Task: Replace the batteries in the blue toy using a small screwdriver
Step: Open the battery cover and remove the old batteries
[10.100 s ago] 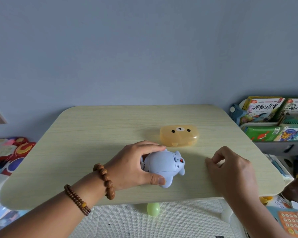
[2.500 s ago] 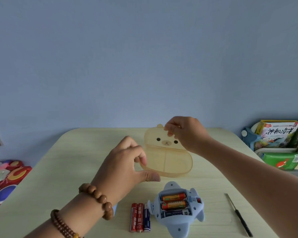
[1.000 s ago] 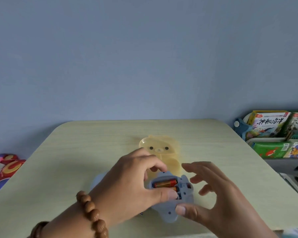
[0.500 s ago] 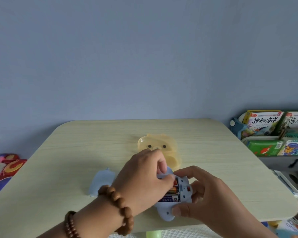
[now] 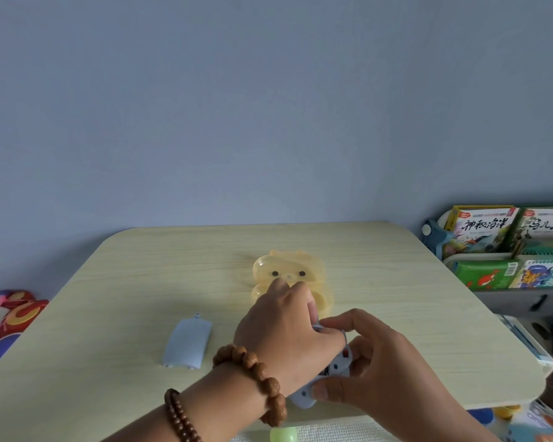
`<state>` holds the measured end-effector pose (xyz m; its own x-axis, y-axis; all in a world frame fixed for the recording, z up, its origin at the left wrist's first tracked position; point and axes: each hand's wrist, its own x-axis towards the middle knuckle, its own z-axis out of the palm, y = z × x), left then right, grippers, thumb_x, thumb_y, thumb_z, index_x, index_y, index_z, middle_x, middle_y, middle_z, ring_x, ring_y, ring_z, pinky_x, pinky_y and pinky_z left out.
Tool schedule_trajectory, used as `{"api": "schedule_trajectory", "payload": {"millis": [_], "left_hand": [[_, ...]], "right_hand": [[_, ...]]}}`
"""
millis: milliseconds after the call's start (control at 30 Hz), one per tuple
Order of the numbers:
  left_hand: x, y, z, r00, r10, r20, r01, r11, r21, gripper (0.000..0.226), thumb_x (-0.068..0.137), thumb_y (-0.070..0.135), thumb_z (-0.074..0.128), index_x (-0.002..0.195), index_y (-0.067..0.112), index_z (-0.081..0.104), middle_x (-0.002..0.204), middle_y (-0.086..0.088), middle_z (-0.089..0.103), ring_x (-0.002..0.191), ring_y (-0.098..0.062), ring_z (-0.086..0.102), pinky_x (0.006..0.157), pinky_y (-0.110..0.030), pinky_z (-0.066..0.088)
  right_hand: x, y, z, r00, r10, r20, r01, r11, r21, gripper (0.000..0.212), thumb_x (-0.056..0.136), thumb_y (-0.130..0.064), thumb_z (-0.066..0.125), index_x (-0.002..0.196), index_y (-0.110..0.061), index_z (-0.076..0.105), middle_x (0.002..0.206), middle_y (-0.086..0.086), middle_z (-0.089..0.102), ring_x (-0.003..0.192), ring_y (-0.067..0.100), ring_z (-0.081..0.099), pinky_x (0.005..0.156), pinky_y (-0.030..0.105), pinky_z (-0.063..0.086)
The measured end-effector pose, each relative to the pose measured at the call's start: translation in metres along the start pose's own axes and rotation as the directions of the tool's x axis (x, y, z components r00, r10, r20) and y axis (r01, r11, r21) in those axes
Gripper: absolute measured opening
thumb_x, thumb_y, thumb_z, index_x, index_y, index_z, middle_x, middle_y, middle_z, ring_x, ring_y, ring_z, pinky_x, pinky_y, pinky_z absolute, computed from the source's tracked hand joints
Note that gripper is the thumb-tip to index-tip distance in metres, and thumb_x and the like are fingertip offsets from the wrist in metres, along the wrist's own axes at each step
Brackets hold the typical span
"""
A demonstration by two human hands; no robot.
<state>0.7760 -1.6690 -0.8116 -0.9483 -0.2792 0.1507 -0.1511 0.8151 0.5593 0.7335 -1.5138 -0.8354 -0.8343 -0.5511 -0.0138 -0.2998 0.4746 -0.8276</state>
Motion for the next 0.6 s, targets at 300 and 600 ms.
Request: {"api": "schedule_trajectory", "payload": {"millis": [300,600], "left_hand": [[-0.009,-0.019,0.0,0.954,0.297,-0.051,-0.294,0.954,0.056,0.018,0.083,0.042,0.061,0.095,0.035,0.05,0.098,0.017,0.04,0.08,-0.003,0.05,0.061,-0.016,0.046],[-0.004,-0.034,0.0,0.892,0.42,-0.166,-0.416,0.908,0.056,0.019,0.083,0.043,0.066,0.093,0.03,0.076,0.09,0.017,0.059,0.083,-0.003,0.058,0.065,-0.027,0.056]], "right_hand": [[-0.003,0.001,0.001,1.0,-0.024,-0.019,0.025,0.999,0.043,0.061,0.048,-0.042,0.099,0.098,-0.046,0.064,0.073,-0.003,0.075,0.054,0.003,0.058,0.058,0.02,0.05],[-0.003,0.0,0.003,0.999,-0.013,-0.034,0.015,0.998,0.06,0.055,0.051,-0.029,0.1,0.093,-0.043,0.067,0.075,-0.006,0.074,0.052,0.001,0.057,0.053,0.011,0.044]]}}
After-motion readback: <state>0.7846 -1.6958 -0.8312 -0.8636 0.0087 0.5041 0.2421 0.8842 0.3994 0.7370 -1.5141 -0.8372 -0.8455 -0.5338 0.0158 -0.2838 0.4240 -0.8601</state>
